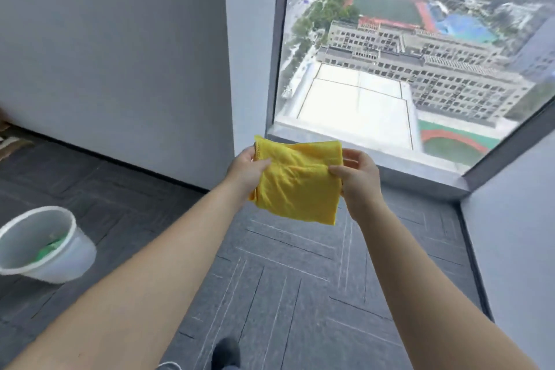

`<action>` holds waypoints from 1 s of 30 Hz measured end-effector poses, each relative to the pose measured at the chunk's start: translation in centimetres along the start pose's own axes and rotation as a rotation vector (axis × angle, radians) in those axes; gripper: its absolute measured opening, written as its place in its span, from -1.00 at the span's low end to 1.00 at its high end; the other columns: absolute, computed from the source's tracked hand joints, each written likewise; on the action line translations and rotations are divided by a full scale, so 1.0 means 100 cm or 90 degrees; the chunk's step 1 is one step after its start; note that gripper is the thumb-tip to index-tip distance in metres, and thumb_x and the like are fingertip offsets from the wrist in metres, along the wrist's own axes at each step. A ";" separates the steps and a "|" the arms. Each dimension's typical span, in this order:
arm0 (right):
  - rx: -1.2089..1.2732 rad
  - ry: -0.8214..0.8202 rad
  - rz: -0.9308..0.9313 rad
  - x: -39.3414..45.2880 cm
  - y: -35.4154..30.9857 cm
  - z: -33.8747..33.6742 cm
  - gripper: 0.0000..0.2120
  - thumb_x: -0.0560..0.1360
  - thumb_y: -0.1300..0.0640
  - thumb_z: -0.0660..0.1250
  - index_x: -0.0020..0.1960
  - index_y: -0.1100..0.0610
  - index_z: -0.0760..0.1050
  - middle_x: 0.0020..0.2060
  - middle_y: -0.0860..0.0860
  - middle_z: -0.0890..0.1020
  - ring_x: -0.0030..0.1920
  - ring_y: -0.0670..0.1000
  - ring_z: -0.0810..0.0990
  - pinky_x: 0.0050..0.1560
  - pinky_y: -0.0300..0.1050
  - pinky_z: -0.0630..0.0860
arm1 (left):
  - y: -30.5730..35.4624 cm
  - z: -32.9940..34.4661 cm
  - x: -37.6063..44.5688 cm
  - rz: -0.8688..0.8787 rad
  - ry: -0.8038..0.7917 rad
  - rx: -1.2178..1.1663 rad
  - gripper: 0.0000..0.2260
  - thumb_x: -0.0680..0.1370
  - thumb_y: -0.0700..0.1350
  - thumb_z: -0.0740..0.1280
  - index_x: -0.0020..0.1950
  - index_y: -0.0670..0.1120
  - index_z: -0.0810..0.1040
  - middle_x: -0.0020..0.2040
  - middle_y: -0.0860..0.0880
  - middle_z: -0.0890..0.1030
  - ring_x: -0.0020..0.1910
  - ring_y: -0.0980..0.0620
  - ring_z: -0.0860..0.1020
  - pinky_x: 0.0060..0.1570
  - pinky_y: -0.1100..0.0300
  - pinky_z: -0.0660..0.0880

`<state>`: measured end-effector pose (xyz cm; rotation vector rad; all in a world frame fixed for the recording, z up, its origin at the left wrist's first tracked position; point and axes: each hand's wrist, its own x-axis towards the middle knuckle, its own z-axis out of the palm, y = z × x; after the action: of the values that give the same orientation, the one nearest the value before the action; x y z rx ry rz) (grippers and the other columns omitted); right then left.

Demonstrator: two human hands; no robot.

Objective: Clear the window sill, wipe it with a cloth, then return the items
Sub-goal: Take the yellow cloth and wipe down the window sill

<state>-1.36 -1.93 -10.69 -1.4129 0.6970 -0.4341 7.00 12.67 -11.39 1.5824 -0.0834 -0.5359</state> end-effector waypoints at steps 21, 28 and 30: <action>0.020 0.116 0.094 0.390 -0.013 0.015 -0.71 0.45 0.45 0.22 0.06 0.14 0.37 -0.18 -0.01 0.52 -0.20 -0.01 0.53 -0.22 -0.12 0.52 | 0.060 0.120 0.387 -0.067 -0.142 0.083 -0.77 0.54 -0.27 0.16 0.06 0.05 0.39 -0.17 0.08 0.52 -0.24 0.12 0.50 -0.55 0.44 0.48; 0.008 0.107 0.137 0.544 0.016 0.018 -0.71 0.45 0.45 0.22 0.05 0.13 0.37 -0.20 -0.01 0.52 -0.19 0.00 0.53 -0.19 -0.12 0.52 | 0.044 0.163 0.534 -0.090 -0.107 0.126 -0.67 0.53 -0.31 0.14 0.25 -0.05 0.39 -0.05 0.00 0.52 -0.15 0.06 0.51 -0.29 0.30 0.51; 0.000 0.110 0.150 0.587 0.027 0.020 -0.71 0.45 0.45 0.23 0.04 0.12 0.38 -0.20 -0.02 0.52 -0.18 0.01 0.54 -0.15 -0.08 0.53 | 0.038 0.176 0.575 -0.096 -0.102 0.136 -0.64 0.52 -0.31 0.14 0.28 -0.05 0.38 0.02 -0.03 0.50 -0.03 -0.01 0.49 -0.16 0.18 0.49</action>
<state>42.62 -38.70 -24.00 -1.2841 0.9924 -0.3726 52.07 -25.21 -23.92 1.7602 -0.1479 -0.7931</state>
